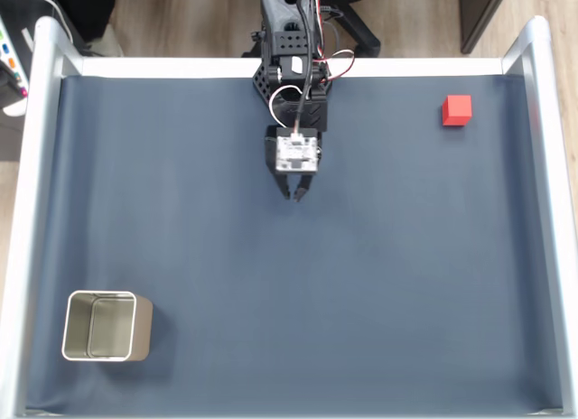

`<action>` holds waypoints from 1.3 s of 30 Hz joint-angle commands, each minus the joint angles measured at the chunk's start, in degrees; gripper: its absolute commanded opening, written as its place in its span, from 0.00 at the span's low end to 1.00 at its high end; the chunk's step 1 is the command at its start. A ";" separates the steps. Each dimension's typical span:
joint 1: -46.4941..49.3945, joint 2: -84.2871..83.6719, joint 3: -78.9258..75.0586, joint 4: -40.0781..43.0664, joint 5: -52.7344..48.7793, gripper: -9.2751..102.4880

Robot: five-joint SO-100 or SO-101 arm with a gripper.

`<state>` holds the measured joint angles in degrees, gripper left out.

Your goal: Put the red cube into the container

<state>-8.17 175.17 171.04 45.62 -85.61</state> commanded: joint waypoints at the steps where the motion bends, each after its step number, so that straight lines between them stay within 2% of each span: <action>1: -2.46 -5.62 -9.67 1.23 1.05 0.08; 13: -17.58 -30.32 -43.77 26.19 -2.11 0.08; 16: -23.03 -34.28 -48.78 29.44 -1.32 0.08; 27: -46.05 -41.92 -53.35 24.70 -1.32 0.15; 34: -55.81 -52.03 -58.89 22.24 -4.75 0.20; 39: -61.08 -58.01 -59.33 17.49 -10.28 0.22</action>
<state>-67.24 118.04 114.61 65.13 -94.04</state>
